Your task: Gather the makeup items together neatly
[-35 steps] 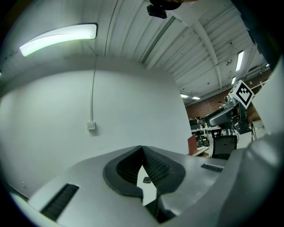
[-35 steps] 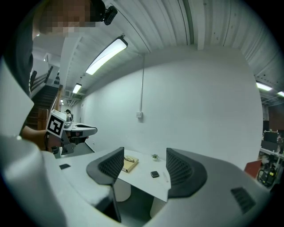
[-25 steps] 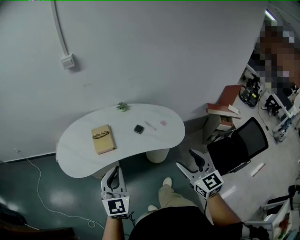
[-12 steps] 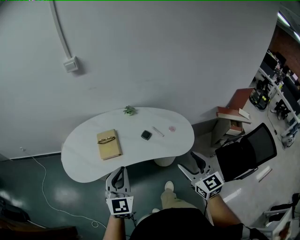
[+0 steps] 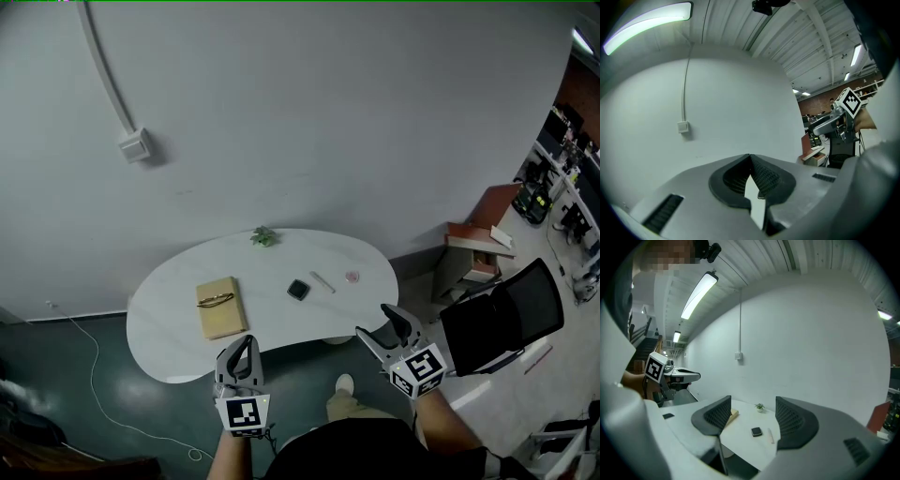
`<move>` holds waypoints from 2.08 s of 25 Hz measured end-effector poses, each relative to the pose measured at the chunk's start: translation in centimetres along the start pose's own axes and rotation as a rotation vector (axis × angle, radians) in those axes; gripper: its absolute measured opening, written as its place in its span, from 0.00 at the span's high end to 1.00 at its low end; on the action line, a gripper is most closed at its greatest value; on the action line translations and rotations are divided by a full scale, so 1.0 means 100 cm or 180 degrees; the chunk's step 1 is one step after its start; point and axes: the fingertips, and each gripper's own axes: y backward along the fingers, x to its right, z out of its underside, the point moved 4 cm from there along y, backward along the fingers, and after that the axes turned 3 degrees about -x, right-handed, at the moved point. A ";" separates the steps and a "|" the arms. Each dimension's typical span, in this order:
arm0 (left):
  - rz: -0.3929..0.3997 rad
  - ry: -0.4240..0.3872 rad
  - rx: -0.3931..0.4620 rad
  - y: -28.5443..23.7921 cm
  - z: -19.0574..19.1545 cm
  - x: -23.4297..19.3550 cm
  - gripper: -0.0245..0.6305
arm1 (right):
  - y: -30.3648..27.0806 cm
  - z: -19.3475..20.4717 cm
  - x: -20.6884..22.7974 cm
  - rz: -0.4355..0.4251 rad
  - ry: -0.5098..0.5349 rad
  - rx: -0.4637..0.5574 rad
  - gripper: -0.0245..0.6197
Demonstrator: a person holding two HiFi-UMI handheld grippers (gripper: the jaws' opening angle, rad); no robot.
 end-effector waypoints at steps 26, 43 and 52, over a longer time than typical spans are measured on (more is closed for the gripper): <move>-0.0201 -0.0047 -0.0061 -0.164 -0.056 0.014 0.93 | -0.093 -0.023 0.168 -0.0227 0.0002 -0.0087 0.52; -0.0349 -0.0037 -0.0229 -0.182 -0.044 0.002 0.93 | -0.136 -0.004 0.185 -0.0366 -0.0047 -0.0185 0.52; -0.0152 -0.0078 -0.0049 -0.232 -0.051 -0.028 0.93 | -0.179 0.009 0.184 -0.0281 -0.0076 -0.0388 0.52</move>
